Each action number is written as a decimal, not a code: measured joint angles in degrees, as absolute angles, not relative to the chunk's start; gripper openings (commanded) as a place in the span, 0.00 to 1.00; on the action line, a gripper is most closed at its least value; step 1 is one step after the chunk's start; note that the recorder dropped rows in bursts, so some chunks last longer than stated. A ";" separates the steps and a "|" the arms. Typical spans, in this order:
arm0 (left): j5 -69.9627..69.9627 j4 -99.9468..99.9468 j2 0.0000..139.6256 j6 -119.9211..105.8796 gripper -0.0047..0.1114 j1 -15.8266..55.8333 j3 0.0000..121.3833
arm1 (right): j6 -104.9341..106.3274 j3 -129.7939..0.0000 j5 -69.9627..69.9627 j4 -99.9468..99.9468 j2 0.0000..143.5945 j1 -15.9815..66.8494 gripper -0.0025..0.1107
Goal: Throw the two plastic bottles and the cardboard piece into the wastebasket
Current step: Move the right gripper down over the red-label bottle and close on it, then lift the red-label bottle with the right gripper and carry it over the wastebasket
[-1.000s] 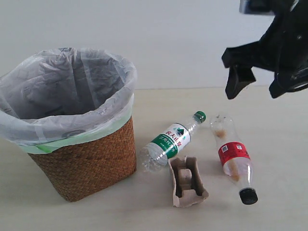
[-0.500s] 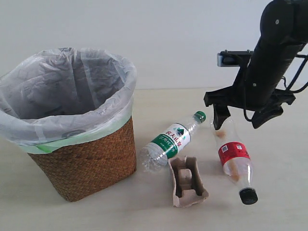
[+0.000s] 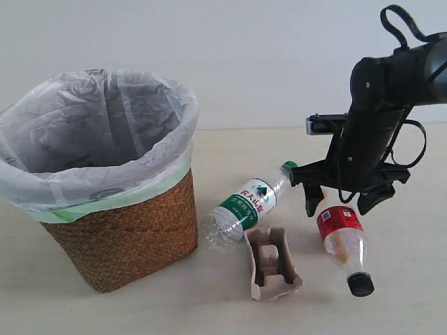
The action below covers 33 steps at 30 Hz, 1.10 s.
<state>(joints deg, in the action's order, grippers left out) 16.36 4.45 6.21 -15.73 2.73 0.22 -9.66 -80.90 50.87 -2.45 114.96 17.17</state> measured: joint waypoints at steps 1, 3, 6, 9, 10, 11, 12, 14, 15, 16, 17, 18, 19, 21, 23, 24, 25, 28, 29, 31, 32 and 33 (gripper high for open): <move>16.36 4.45 6.21 -15.73 0.07 2.73 0.22 | -9.66 -80.90 50.72 -2.31 115.59 17.17 0.68; 16.36 4.45 6.21 -15.73 0.07 2.73 0.22 | -9.66 -80.90 50.49 -2.31 116.74 17.17 0.68; 16.36 4.45 6.21 -15.73 0.07 2.73 0.22 | -9.66 -80.99 50.10 -2.21 118.63 17.17 0.68; 16.36 4.45 6.21 -15.73 0.07 2.73 0.22 | -9.66 -80.99 49.84 -1.61 120.36 17.17 0.63; 16.36 4.45 6.21 -15.73 0.07 2.73 0.22 | -9.73 -80.99 49.86 -1.59 120.77 17.17 0.58; 16.36 4.45 6.21 -15.73 0.07 2.73 0.22 | -9.73 -80.99 49.86 -1.59 121.17 17.17 0.49; 16.36 4.45 6.21 -15.73 0.07 2.73 0.22 | -9.73 -80.99 49.86 -1.59 121.45 17.17 0.43; 16.36 4.45 6.21 -15.73 0.07 2.73 0.22 | -10.21 -80.99 50.11 -1.46 121.47 17.17 0.17; 16.36 4.45 6.21 -15.73 0.07 2.73 0.22 | -10.32 -80.99 50.39 -1.46 121.47 17.17 0.06; 16.36 4.45 6.21 -15.73 0.07 2.73 0.22 | -10.45 -80.99 50.61 -1.46 121.47 17.17 0.03; 16.36 4.45 6.21 -15.73 0.07 2.73 0.22 | -10.45 -80.99 50.80 -1.46 121.47 17.17 0.03; 16.36 4.45 6.21 -15.73 0.07 2.73 0.22 | -10.45 -80.99 50.97 -1.46 121.47 17.17 0.03; 16.36 4.45 6.21 -15.73 0.07 2.73 0.22 | -10.45 -80.99 51.40 -1.37 121.47 17.17 0.02; 16.36 4.45 6.21 -15.73 0.07 2.73 0.22 | -10.45 -80.99 52.34 -1.37 120.80 17.17 0.02; 16.36 4.45 6.21 -15.73 0.07 2.73 0.22 | -10.45 -80.99 52.77 -1.37 119.15 17.17 0.02; 16.36 4.45 6.21 -15.73 0.07 2.73 0.22 | -10.45 -80.99 53.01 -1.37 117.81 17.17 0.02; 16.36 4.45 6.21 -15.73 0.07 2.73 0.22 | -10.57 -80.99 53.03 -1.37 116.44 17.17 0.02; 16.36 4.45 6.21 -15.73 0.07 2.73 0.22 | -10.70 -80.99 53.27 -1.09 110.27 17.17 0.02; 16.36 4.45 6.21 -15.73 0.07 2.73 0.22 | -10.70 -80.99 53.41 -0.66 107.34 17.17 0.02; 16.36 4.45 6.21 -15.73 0.07 2.73 0.22 | -10.70 -80.99 54.09 0.00 103.09 17.17 0.02; 16.36 4.45 6.21 -15.73 0.07 2.73 0.22 | -10.70 -80.99 54.88 1.29 100.90 17.17 0.02; 16.36 4.45 6.21 -15.73 0.07 2.73 0.22 | -11.14 -80.99 55.51 2.25 98.90 17.17 0.02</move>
